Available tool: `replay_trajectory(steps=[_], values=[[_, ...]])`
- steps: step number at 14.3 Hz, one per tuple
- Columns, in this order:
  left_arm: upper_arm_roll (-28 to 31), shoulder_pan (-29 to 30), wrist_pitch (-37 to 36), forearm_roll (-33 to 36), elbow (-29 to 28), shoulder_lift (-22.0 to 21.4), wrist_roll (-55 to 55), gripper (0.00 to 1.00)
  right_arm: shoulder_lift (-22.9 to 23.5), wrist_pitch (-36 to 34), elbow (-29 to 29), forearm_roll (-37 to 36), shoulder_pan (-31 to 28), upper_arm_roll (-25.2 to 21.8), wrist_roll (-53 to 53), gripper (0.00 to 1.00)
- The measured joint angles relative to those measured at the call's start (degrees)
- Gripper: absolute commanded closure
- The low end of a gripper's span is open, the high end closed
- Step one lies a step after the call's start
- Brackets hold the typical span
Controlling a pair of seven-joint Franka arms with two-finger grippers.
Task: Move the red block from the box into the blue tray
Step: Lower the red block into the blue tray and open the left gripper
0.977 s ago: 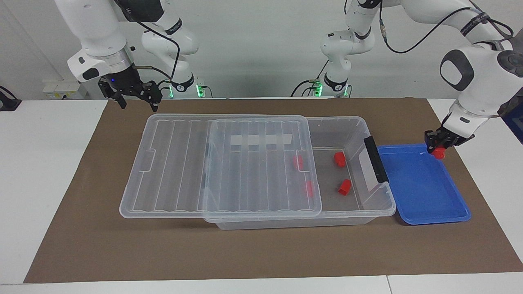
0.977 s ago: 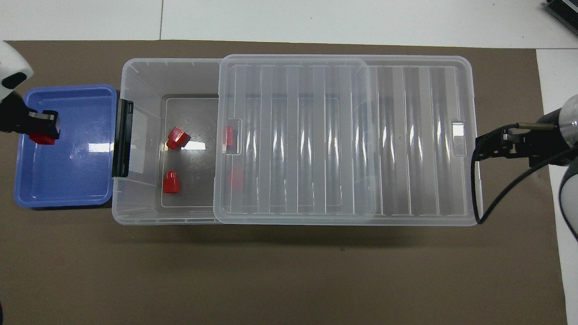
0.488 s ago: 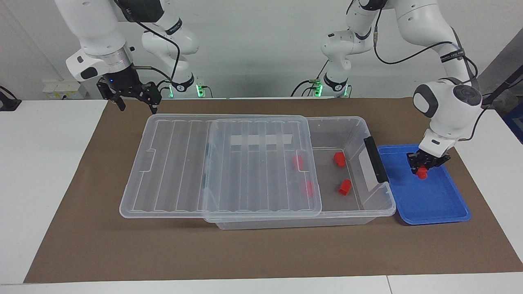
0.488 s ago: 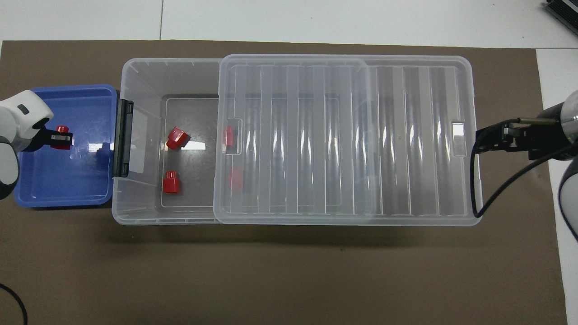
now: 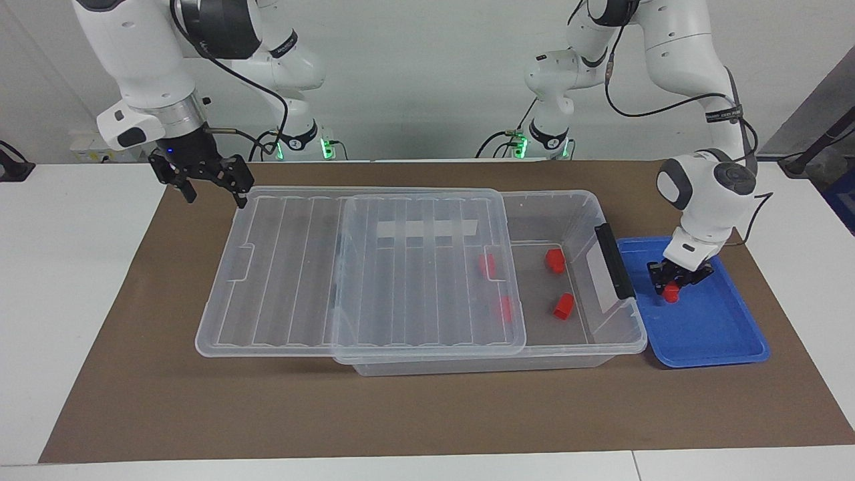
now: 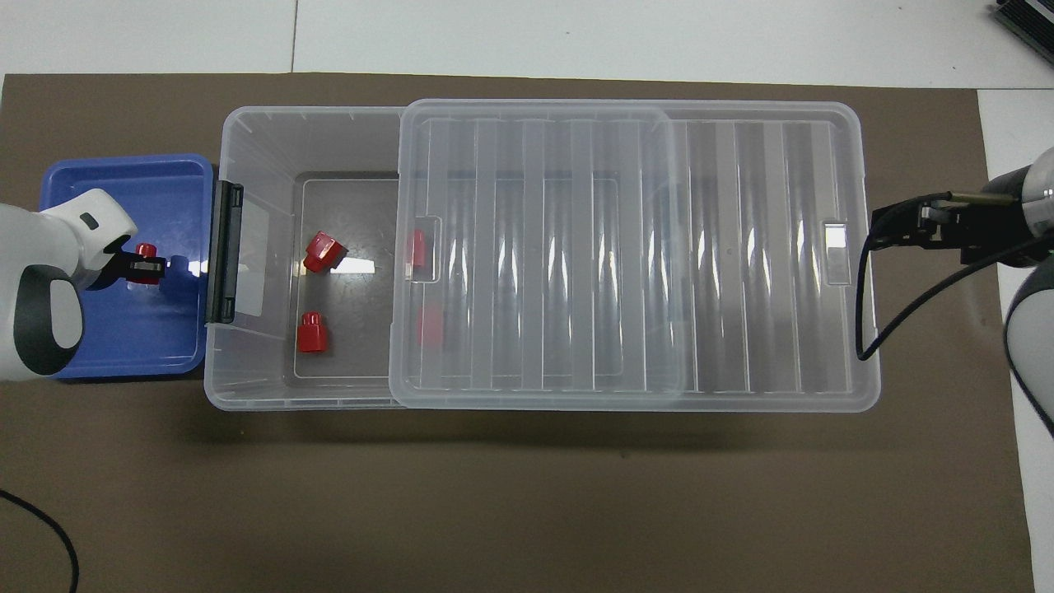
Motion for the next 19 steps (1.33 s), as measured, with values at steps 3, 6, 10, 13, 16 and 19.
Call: replay_trajectory(steps=[3, 6, 10, 13, 16, 19], values=[[0.0, 0.0, 1.4, 0.0, -1.1, 0.4, 0.0, 0.89, 2.7, 4.4, -0.8, 0.0, -2.9, 0.0, -2.6, 0.2], [0.0, 0.0, 3.1, 0.0, -1.7, 0.4, 0.0, 0.87, 4.5, 10.2, -3.0, 0.0, -5.6, -0.1, -4.5, 1.0], [0.0, 0.0, 3.6, 0.0, -1.9, 0.4, 0.0, 0.47, 4.6, 16.3, -7.2, 0.0, -7.1, -0.1, -6.1, 1.0], [0.0, 0.0, 3.7, 0.0, -1.9, 0.4, 0.0, 0.46, 4.6, 20.7, -10.3, 0.0, -7.3, -0.1, -6.1, 1.0], [0.1, 0.0, 3.9, 0.0, -2.1, 0.4, 0.0, 0.32, 4.9, 22.3, -11.9, 0.0, -7.3, -0.1, -6.1, 1.0], [0.0, 0.0, 3.9, 0.0, -2.3, 0.4, 0.0, 0.23, 5.4, 23.1, -12.3, 0.0, -7.0, 0.1, -6.1, 1.0]])
